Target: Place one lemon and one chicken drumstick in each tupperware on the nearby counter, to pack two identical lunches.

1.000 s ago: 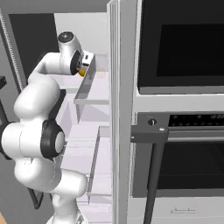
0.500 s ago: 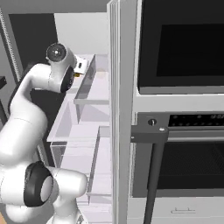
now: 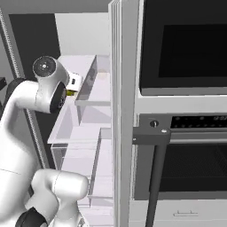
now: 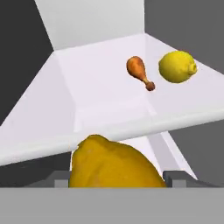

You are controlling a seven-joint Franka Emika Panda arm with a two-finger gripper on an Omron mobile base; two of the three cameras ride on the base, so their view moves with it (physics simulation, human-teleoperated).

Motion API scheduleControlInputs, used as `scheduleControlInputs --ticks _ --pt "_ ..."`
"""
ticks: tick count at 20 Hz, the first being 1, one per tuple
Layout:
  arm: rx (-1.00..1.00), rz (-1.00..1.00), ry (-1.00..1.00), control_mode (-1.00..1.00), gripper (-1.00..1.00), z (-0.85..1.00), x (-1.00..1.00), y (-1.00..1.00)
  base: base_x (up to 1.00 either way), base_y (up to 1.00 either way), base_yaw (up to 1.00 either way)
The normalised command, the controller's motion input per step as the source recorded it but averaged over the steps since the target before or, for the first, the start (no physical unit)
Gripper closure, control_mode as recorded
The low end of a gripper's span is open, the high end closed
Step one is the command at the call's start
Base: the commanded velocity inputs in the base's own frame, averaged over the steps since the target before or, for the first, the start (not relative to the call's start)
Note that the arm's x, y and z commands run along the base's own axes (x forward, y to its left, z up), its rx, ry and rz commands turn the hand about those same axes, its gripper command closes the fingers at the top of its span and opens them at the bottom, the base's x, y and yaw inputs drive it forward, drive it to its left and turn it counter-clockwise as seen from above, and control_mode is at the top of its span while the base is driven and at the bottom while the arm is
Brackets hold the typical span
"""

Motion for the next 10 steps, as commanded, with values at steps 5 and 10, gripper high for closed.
scheduleControlInputs --ticks 5,10 --pt "-0.30 0.13 0.48 -1.00 1.00 -0.97 -1.00 0.04 0.00 0.00 0.00" --pt "0.00 0.00 0.00 1.00 1.00 0.00 0.00 0.00 -1.00 0.00 0.13"
